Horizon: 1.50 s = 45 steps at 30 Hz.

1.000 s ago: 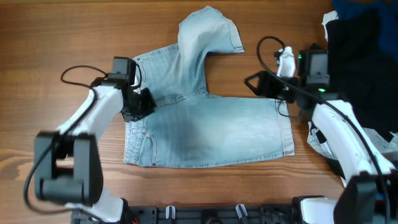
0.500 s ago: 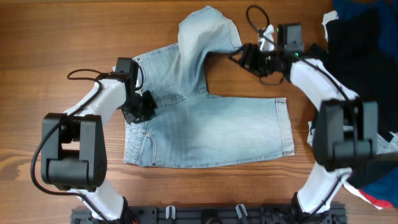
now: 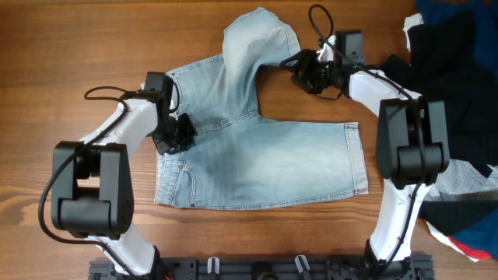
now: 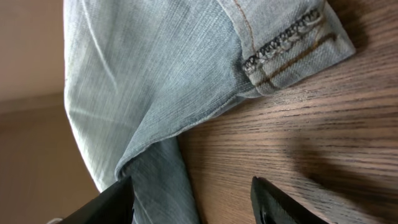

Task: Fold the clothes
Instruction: 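Move the right gripper to the upturned leg at the top, then grasp the upturned leg with the right gripper and pull it right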

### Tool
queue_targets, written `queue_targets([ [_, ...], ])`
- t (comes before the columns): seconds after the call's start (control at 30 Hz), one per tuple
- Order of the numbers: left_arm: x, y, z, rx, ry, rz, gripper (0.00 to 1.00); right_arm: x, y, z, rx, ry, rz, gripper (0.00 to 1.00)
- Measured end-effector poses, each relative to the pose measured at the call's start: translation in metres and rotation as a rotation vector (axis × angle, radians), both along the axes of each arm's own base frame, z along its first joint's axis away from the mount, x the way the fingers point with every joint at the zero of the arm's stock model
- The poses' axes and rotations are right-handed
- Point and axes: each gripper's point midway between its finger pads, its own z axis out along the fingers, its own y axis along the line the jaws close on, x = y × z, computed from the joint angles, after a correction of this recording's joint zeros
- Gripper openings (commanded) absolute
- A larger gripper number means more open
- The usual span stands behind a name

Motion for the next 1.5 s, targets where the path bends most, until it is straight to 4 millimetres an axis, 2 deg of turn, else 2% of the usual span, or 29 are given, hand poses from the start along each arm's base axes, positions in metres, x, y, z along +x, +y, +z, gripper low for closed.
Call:
queue_targets([
  [0.2,0.000,0.000,0.000,0.000,0.000,0.000,0.22,0.004,0.000,-0.008,-0.040,0.041,-0.085,0.58],
  [0.37,0.000,0.000,0.000,0.000,0.000,0.000,0.22,0.018,-0.002,-0.009,-0.063,0.028,-0.179,0.58],
  [0.6,0.000,0.000,0.000,0.000,0.000,0.000,0.22,0.030,0.010,-0.016,-0.025,0.023,-0.230,0.57],
  [0.67,0.000,0.000,0.000,0.000,0.000,0.000,0.22,0.034,0.013,-0.016,-0.004,0.013,-0.234,0.49],
  [0.8,0.000,0.000,0.000,0.000,0.000,0.000,0.22,0.036,0.016,-0.023,0.014,0.021,-0.240,0.18],
  [0.87,0.000,0.000,0.000,-0.001,0.000,0.000,0.22,0.036,0.016,-0.026,0.013,0.030,-0.244,0.06],
  [1.1,0.000,0.000,0.000,-0.001,0.000,0.000,0.22,0.033,0.009,-0.036,0.004,0.051,-0.229,0.05],
  [1.2,0.000,0.000,0.000,-0.001,0.000,0.000,0.22,0.028,-0.004,-0.038,-0.014,0.080,-0.218,0.04],
  [1.3,0.000,0.000,0.000,-0.001,0.000,0.000,0.22,0.017,-0.032,-0.037,-0.058,0.142,-0.229,0.04],
  [1.5,0.001,-0.002,0.000,-0.011,-0.002,-0.001,0.23,-0.014,-0.110,-0.035,-0.231,0.255,-0.295,0.06],
])
